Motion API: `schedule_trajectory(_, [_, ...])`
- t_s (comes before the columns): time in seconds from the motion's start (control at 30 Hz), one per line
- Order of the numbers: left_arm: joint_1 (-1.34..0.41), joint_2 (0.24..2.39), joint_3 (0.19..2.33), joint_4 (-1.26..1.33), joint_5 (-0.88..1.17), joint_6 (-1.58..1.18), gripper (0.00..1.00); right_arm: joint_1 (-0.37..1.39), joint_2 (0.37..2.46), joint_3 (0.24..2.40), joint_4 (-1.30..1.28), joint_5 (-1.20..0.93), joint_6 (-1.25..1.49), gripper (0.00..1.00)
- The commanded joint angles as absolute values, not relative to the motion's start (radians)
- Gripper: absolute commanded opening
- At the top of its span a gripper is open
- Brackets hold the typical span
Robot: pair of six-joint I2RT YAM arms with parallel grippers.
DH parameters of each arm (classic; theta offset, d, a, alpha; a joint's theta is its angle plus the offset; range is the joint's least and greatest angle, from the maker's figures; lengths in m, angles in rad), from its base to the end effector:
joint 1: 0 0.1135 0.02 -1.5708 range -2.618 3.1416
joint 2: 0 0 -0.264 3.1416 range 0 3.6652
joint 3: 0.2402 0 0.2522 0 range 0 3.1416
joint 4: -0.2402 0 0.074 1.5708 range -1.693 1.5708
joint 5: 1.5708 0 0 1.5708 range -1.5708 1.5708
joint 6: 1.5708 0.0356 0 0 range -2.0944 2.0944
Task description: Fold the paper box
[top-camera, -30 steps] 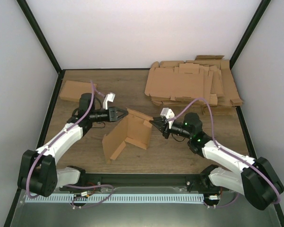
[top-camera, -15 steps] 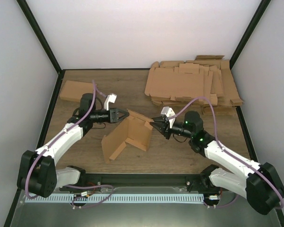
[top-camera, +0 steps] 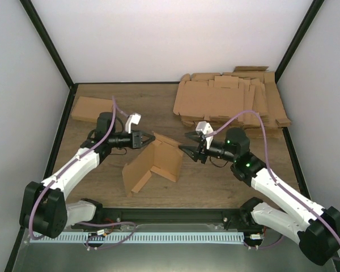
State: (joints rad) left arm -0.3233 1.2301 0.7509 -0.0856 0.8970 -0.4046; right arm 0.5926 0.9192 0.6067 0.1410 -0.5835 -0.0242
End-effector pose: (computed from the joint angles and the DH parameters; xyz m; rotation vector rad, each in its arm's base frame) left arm 0.2359 -0.1084 0.2511 0.4762 2.1480 -1.3730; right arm 0.1662 0.1356 0.2875 -0.9521 1.5323 0.9170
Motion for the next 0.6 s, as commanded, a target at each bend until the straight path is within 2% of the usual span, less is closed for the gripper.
schedule_trajectory(0.0, [-0.337, 1.216, 0.745, -0.160, 0.875, -0.358, 0.19, 0.601, 0.899, 0.697, 0.075, -0.587, -0.001, 0.66])
schedule_trajectory(0.07, [-0.337, 1.211, 0.745, -0.161, 0.872, -0.355, 0.19, 0.601, 0.909, 0.745, 0.038, -0.563, 0.025, 0.69])
schedule_trajectory(0.23, [-0.339, 1.203, 0.742, -0.166, 0.869, -0.350, 0.19, 0.601, 0.977, 0.895, -0.068, -0.525, 0.076, 0.70])
schedule_trajectory(0.47, [-0.343, 1.182, 0.741, -0.177, 0.858, -0.348, 0.19, 0.580, 1.067, 1.061, -0.147, -0.405, 0.214, 0.67])
schedule_trajectory(0.57, [-0.345, 1.179, 0.745, -0.179, 0.861, -0.346, 0.19, 0.541, 1.131, 1.136, -0.240, -0.414, 0.254, 0.63])
